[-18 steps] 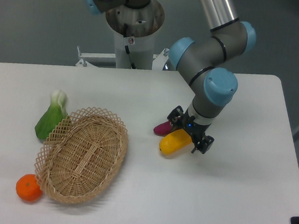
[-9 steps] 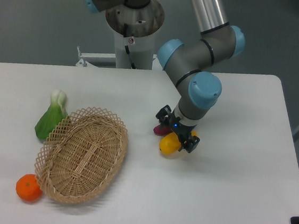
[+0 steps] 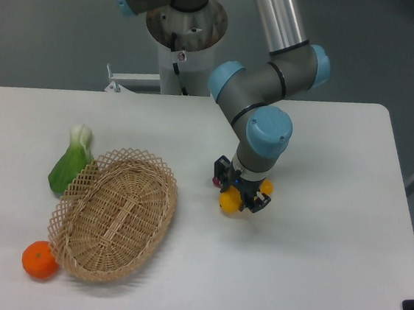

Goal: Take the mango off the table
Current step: 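Lift the held mango up and carry it away from the sweet potato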

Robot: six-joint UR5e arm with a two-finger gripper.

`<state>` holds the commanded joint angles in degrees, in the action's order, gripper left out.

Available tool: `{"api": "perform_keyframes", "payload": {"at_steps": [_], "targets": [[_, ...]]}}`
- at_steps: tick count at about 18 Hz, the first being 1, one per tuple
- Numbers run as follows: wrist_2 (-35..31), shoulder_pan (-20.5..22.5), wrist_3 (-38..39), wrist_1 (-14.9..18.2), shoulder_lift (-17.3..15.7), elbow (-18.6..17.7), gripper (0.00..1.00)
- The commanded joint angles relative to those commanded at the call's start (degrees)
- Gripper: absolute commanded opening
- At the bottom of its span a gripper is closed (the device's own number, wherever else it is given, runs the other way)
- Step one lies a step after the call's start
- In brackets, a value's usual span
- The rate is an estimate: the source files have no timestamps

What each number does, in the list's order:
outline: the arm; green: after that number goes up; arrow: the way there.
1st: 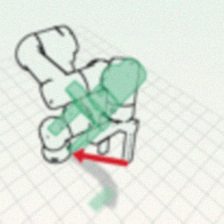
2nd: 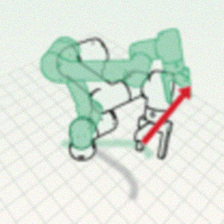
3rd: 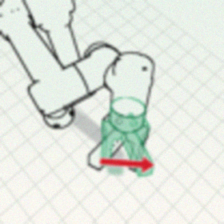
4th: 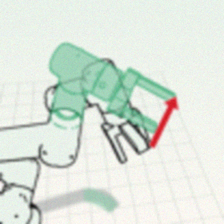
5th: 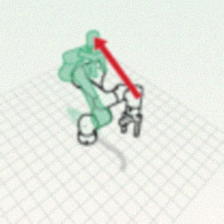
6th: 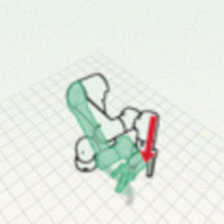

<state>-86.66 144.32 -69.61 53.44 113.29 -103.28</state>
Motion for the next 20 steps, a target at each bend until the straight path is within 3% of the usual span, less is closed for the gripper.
{"api": "perform_keyframes", "payload": {"at_steps": [6,8,11,17,20], "targets": [[-0.18,1.31,-0.70,0.35,-0.35,3.87,0.37],[-0.18,2.46,-0.70,0.35,-0.79,7.10,0.37],[-0.09,2.81,-0.18,1.49,1.75,13.78,0.37],[0.00,5.27,-0.61,10.36,6.41,26.53,0.37],[0.35,7.64,-1.14,12.92,7.90,29.88,0.37]]}}
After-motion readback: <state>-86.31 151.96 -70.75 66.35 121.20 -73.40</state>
